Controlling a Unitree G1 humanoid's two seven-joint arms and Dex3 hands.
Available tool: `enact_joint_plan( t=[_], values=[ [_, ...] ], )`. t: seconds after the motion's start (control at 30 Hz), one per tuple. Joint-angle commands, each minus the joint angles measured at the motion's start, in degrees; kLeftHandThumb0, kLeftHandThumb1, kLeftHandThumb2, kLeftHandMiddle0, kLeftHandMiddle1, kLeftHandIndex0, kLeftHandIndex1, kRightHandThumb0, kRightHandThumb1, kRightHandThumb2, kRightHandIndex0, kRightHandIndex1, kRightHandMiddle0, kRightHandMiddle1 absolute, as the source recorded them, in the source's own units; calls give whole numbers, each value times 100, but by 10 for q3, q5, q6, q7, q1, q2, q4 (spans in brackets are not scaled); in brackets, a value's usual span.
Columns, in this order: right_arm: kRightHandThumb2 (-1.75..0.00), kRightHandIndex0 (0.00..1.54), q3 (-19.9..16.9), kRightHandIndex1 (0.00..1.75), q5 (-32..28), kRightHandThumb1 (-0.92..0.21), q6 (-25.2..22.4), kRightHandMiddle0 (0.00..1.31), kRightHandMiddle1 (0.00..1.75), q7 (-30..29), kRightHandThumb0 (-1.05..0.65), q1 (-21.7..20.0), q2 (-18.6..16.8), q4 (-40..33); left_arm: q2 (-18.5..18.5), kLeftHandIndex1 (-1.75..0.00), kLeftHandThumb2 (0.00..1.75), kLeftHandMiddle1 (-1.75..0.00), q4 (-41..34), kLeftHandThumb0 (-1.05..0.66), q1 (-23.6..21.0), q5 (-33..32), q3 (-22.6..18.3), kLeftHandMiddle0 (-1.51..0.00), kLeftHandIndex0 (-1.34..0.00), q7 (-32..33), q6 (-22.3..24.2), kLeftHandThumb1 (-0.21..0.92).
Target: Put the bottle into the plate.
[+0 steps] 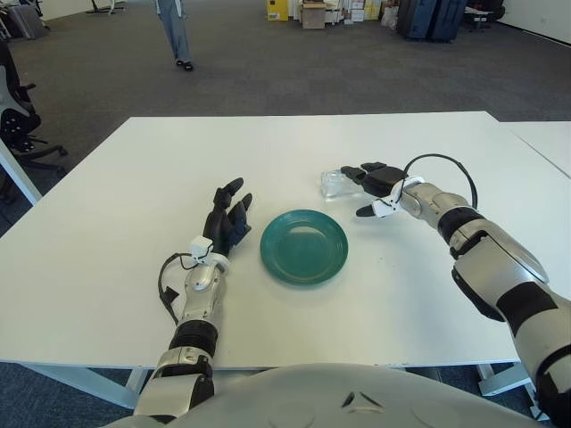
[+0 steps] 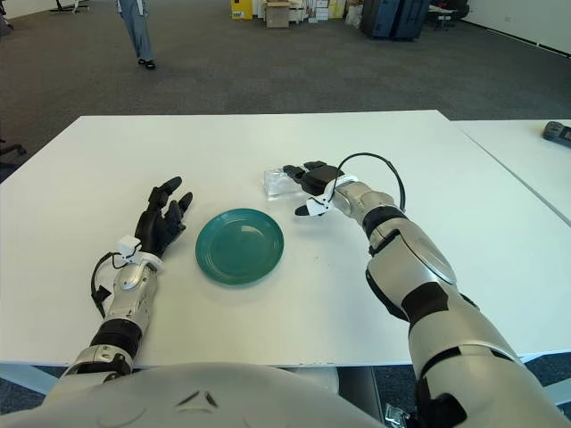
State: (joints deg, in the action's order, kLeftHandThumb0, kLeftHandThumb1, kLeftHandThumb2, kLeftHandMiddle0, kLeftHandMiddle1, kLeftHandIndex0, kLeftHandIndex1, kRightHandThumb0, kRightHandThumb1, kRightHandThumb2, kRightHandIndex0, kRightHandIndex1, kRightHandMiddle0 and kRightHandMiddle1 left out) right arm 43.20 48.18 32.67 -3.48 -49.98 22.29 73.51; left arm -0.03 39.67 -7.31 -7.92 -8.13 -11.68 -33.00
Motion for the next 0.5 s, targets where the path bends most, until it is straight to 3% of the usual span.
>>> enact_joint_plan(
  t=[0.0, 0.27, 0.47],
  values=[
    [-76, 8, 12, 2, 9, -92, 17, 0, 8, 39, -97, 29, 16, 0, 8, -86, 88, -3, 4, -80, -5, -4, -2, -50, -2, -6, 8, 92],
    [-77, 12, 5, 2, 5, -92, 73, 0, 12, 47, -98, 33, 66, -43, 13, -86, 91, -2, 6, -81, -9, -5, -2, -51, -2, -8, 14, 92],
    [-79, 13, -21, 2, -15, -92, 118, 0, 12, 59, -99, 45, 115, -113, 16, -86, 92, -2, 8, -81, -10, -2, 0, -51, -2, -8, 15, 92]
  ],
)
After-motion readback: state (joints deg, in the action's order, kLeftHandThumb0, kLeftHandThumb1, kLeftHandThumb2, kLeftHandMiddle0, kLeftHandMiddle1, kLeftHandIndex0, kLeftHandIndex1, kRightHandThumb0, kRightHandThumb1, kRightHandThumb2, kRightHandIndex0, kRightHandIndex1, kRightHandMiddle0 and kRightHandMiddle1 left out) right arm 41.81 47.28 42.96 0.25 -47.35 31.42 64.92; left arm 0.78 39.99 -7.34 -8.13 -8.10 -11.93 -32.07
